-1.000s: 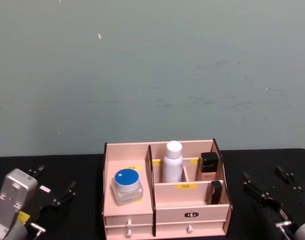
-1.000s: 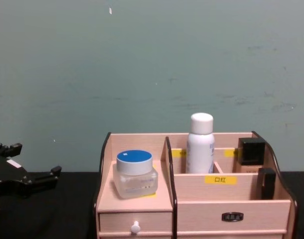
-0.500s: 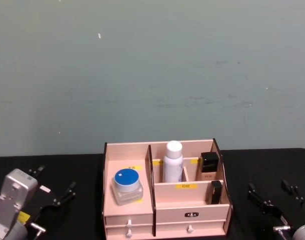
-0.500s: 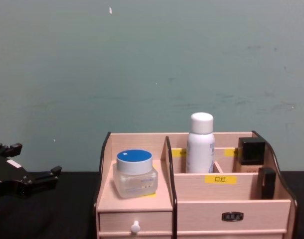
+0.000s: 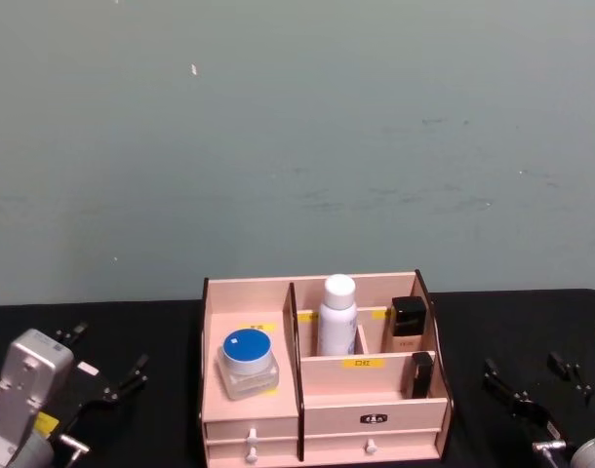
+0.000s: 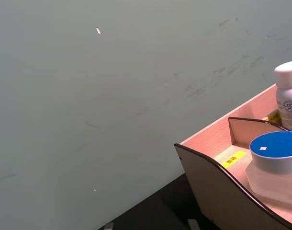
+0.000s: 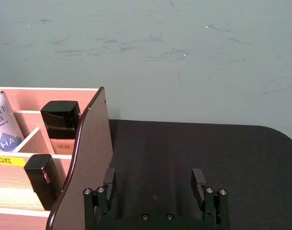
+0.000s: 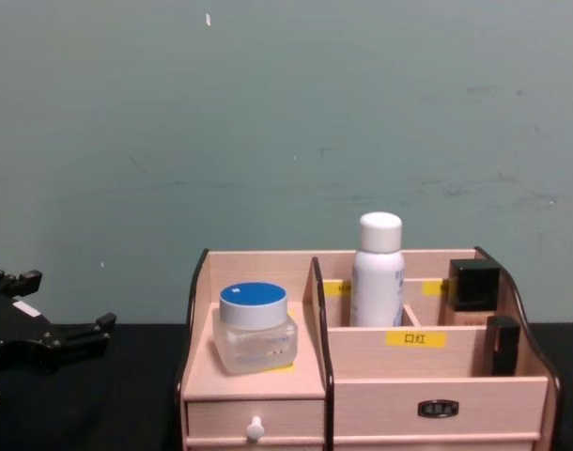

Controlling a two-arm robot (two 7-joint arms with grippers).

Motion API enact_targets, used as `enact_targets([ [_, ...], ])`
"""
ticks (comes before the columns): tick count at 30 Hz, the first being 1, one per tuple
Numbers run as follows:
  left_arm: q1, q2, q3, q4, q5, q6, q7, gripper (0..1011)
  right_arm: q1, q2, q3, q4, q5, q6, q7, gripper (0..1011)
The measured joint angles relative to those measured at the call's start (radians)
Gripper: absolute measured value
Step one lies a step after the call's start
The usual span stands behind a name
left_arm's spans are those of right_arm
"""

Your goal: Pick up the facial cleanser and watermelon frost from the table and place them into the tiered storage box.

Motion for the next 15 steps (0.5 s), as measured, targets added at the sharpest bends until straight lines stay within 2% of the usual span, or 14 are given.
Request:
enact_targets([
  [15, 0.0, 0.0, 0.0, 0.0, 0.0, 0.0, 0.0, 1001, -0.001, 0.001, -0.001, -0.002, 0.001, -0.005, 0.001, 1002],
])
